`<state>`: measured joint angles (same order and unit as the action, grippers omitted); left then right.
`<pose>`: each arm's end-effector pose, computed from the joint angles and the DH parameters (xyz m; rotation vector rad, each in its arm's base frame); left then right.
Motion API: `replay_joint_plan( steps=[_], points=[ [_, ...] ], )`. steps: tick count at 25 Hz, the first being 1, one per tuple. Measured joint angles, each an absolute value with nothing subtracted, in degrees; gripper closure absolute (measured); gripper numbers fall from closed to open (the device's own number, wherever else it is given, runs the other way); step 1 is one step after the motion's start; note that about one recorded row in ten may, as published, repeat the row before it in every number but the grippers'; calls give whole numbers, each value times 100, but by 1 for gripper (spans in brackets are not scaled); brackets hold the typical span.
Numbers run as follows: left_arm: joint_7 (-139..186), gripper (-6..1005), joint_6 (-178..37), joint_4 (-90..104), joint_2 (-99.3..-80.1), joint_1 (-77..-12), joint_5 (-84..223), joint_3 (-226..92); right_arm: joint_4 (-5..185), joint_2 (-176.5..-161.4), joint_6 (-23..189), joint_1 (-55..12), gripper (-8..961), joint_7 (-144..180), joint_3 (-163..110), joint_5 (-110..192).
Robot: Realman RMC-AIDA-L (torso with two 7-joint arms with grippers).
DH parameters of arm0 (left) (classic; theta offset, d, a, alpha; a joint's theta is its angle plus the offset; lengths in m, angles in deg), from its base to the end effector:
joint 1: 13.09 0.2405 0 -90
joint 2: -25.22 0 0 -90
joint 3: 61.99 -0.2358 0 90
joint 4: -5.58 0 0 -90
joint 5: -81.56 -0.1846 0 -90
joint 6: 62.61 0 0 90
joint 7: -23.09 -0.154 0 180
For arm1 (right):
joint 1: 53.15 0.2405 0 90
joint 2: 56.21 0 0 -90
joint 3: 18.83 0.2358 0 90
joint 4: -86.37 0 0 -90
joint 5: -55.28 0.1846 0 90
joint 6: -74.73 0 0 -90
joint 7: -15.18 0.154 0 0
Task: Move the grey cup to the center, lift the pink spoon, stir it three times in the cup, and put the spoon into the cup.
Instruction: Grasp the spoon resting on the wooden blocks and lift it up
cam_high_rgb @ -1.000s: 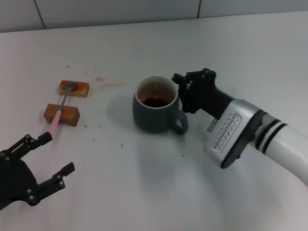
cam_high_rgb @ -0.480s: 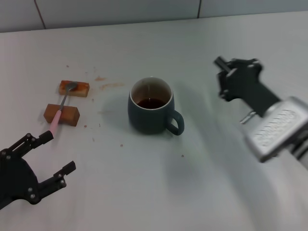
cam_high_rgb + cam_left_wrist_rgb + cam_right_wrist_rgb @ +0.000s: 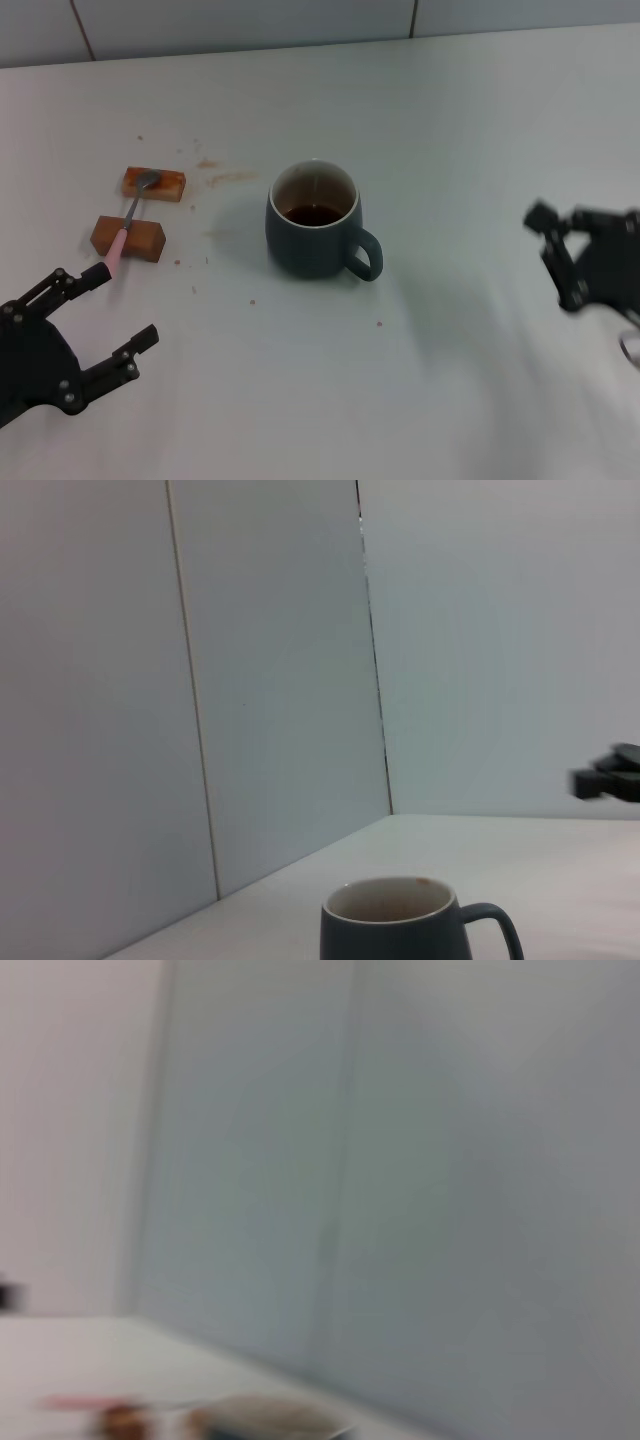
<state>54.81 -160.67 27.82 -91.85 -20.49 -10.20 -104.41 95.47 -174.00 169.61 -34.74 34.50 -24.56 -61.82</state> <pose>-0.2963 0.1910 0.0099 -2.3410 -0.2088 -0.8438 0.2833 0.2331 -0.0025 -2.1792 0.1466 0.8318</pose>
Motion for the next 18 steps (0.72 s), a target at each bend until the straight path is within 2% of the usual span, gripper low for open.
replay_joint_plan(
  steps=[2,13,18],
  points=[
    [5487,201,-16066,2782,-9196,-2067,-1020,-10393,10411,-17527,17453,-3687,923,4277,-2751,-6644],
    [5503,200,-16067,2782,-9208,-2083,-1020,-10332,10948,-17532,17873,-3863,916,5149,-2921,-7845],
    [5514,200,-16071,2782,-9211,-2083,-1020,-10326,10965,-17540,17758,-3944,879,5168,-2906,-8011]
  ],
)
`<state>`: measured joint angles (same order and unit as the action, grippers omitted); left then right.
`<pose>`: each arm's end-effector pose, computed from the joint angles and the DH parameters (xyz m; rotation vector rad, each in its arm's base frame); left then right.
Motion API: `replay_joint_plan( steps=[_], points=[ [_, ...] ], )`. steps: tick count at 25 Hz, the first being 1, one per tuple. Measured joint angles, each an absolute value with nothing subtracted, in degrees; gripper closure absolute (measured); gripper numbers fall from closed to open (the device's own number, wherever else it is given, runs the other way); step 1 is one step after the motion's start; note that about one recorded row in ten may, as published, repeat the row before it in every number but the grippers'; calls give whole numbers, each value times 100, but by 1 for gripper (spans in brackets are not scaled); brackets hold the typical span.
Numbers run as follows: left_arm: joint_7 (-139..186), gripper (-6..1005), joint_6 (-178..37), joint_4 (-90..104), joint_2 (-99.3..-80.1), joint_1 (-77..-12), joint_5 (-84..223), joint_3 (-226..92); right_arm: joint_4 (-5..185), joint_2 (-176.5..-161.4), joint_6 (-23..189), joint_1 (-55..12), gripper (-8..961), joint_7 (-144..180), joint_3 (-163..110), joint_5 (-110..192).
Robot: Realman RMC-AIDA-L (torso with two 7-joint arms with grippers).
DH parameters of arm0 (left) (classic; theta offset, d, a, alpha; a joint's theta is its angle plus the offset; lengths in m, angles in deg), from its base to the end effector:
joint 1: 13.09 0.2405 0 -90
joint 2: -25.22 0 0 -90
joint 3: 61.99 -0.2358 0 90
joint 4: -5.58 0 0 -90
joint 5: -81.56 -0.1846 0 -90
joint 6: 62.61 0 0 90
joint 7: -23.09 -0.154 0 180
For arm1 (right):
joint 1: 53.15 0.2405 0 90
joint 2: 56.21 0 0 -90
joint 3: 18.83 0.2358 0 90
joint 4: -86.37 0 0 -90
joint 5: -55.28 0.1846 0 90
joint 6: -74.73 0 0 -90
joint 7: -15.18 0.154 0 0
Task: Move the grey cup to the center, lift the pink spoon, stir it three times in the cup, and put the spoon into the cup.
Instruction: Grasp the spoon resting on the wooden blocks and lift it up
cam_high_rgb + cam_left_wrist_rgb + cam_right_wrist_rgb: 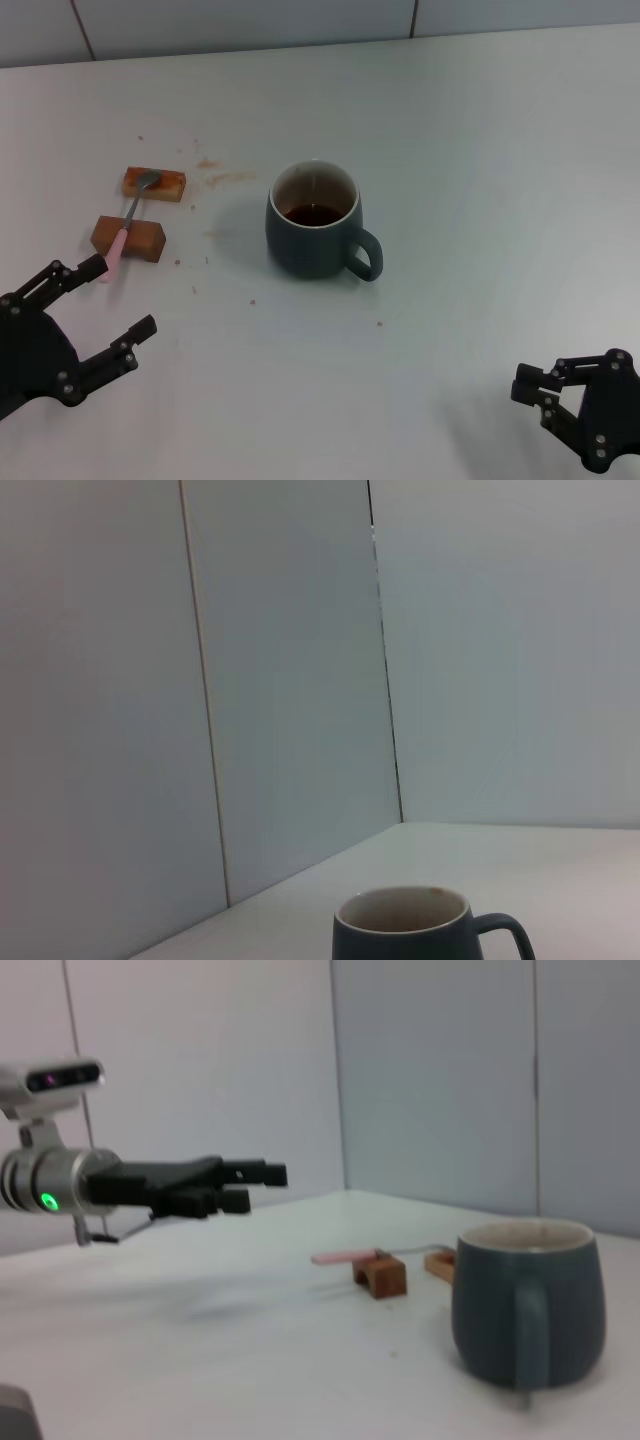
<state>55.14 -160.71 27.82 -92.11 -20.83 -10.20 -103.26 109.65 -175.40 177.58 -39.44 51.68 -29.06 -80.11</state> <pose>-0.2952 0.1939 0.0112 -2.3222 -0.2138 -0.8526 0.3030 0.1737 -0.0121 -2.5976 0.3786 0.7819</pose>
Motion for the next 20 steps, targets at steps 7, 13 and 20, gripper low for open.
replay_joint_plan(
  steps=[7,13,20],
  points=[
    [5530,201,-16087,2790,-9211,-2117,-1018,-10278,10963,-17546,17559,-3973,812,5284,-2861,-7989],
    [5538,202,-16096,2800,-9214,-2117,-1017,-10249,10967,-17557,17573,-4010,642,5185,-2857,-7965],
    [5542,203,-16099,2800,-9213,-2130,-1012,-10216,10943,-17557,17510,-4035,430,5066,-2840,-7963]
  ],
)
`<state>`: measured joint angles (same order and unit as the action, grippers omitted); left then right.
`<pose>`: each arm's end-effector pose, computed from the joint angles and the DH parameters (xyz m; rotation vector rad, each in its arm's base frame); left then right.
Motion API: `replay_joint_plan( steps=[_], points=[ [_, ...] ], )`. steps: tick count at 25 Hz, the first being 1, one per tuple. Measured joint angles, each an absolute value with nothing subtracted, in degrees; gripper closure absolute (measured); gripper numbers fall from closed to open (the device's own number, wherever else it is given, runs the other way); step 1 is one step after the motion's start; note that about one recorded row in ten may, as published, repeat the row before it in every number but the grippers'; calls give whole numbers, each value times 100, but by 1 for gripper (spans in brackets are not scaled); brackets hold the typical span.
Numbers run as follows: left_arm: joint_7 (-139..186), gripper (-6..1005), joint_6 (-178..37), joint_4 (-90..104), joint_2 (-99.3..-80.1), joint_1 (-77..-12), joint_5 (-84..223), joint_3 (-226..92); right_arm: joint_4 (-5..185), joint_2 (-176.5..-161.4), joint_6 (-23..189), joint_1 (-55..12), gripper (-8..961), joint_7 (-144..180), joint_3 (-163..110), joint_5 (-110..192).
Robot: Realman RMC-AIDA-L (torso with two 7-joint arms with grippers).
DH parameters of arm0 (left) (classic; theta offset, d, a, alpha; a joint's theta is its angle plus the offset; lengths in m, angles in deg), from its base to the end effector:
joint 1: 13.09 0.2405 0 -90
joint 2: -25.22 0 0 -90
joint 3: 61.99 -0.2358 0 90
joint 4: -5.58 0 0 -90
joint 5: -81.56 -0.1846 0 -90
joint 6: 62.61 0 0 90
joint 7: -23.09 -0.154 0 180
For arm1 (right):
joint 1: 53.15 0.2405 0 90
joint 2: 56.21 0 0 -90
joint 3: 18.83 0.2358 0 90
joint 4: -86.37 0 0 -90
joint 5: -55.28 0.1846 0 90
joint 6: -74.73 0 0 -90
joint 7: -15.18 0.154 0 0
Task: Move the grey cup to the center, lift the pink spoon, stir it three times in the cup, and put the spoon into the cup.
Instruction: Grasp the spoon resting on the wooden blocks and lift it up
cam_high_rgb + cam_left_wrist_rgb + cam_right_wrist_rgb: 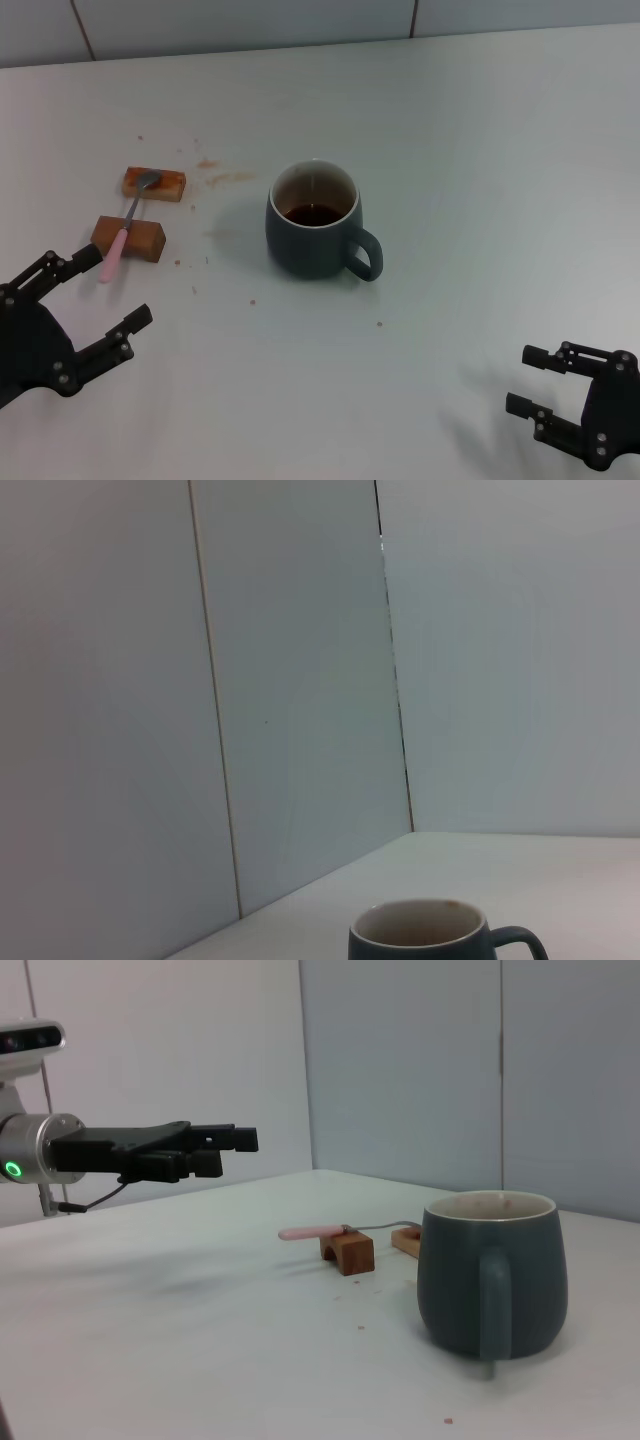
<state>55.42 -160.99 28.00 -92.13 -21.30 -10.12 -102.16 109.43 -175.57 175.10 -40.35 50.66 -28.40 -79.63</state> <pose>-0.2940 0.1976 0.0144 -2.3049 -0.2069 -0.8606 0.3107 0.1728 -0.0137 -2.5639 0.3980 0.7288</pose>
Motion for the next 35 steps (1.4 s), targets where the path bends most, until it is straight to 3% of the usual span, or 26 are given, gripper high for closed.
replay_joint_plan(
  steps=[18,28,35],
  points=[
    [5720,210,-16077,2832,-9230,-2104,-1011,-9870,10940,-17556,17536,-4030,411,5067,-2841,-7963],
    [10607,215,-16011,2660,-9291,-2322,-1008,-7867,10961,-17544,17559,-3981,409,5076,-2847,-7963],
    [12340,218,-15749,1824,-9300,-2241,-1004,-7425,10975,-17529,17581,-3964,410,5097,-2881,-7963]
  ],
)
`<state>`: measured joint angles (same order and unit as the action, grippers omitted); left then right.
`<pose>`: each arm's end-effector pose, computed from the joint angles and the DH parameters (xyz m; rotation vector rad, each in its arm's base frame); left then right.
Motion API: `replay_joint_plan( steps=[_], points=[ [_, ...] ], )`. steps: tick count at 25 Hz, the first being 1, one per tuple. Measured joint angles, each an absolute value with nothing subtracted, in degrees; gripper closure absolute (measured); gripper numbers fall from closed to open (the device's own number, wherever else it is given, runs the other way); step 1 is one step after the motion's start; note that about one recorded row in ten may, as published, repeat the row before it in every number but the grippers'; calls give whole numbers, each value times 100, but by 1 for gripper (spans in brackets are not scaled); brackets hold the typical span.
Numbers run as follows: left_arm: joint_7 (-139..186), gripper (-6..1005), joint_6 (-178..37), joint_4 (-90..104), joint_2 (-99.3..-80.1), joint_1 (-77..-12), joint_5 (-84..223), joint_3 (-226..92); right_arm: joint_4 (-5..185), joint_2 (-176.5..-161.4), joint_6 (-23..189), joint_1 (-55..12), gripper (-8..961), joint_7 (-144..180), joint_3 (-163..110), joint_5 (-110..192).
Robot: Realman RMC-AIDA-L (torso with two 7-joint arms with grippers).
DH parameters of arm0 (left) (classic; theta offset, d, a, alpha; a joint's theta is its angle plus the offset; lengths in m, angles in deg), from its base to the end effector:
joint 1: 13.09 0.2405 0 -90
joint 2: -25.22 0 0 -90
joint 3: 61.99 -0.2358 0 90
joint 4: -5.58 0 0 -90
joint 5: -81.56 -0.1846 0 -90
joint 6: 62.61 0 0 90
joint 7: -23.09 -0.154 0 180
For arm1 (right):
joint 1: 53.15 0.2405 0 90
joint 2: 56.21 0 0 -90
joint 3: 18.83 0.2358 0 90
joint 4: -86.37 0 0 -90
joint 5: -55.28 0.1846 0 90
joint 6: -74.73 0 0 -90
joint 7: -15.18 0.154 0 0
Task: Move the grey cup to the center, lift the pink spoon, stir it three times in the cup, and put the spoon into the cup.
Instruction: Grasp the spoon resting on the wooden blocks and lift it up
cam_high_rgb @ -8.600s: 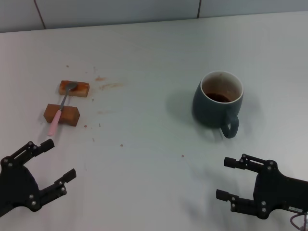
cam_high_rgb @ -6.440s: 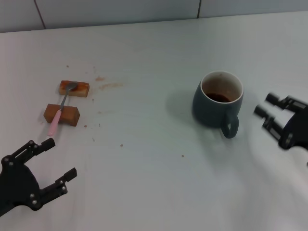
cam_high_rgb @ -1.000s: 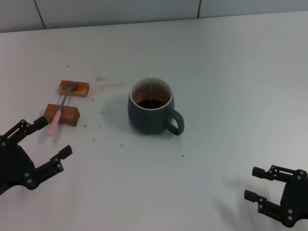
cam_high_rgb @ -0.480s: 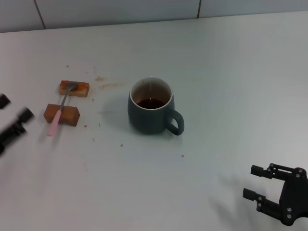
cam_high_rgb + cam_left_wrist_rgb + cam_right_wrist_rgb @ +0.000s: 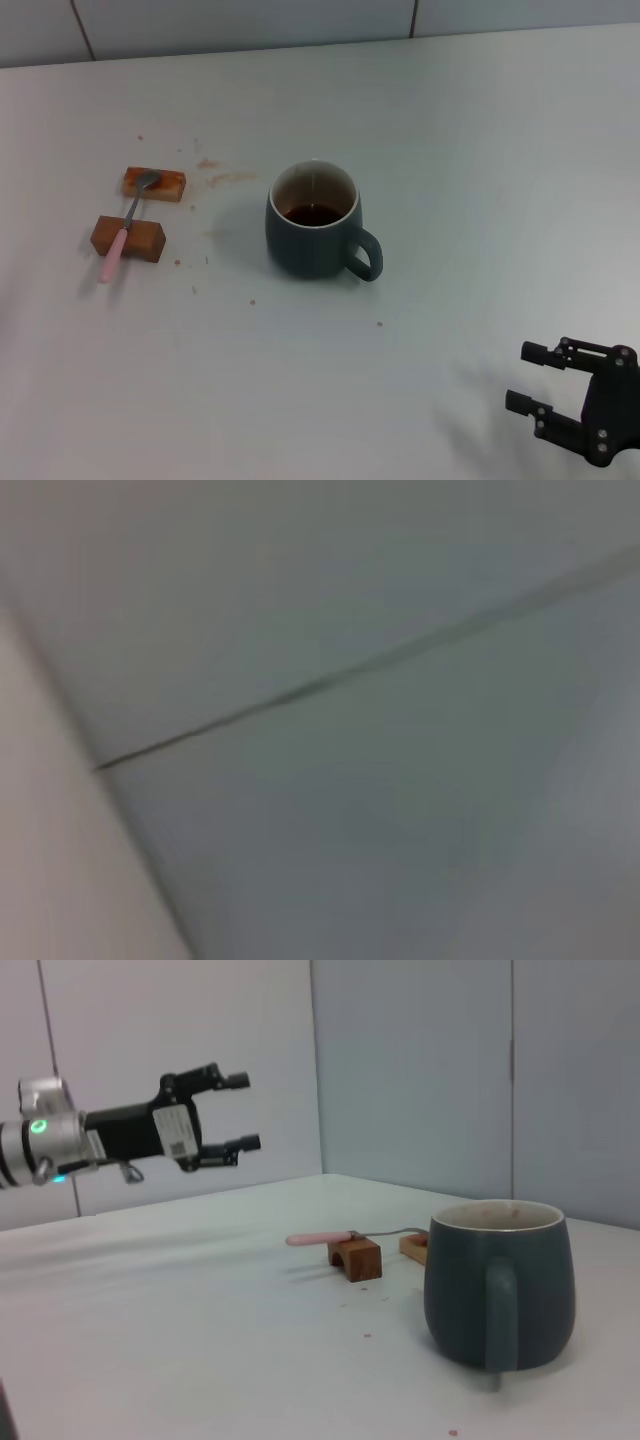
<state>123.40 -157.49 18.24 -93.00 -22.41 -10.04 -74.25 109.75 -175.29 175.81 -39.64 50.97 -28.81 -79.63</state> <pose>-0.3260 0.2126 0.0495 -1.4059 -1.5909 -1.6357 0.3084 0.1760 -0.0114 -2.5783 0.3768 0.7369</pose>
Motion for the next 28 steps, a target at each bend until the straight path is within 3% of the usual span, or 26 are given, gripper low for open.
replay_joint_plan(
  steps=[28],
  points=[
    [13028,232,-14902,-100,-9349,-1904,-1064,-7581,11052,-17511,17581,-3931,410,5217,-2883,-7991]
  ],
)
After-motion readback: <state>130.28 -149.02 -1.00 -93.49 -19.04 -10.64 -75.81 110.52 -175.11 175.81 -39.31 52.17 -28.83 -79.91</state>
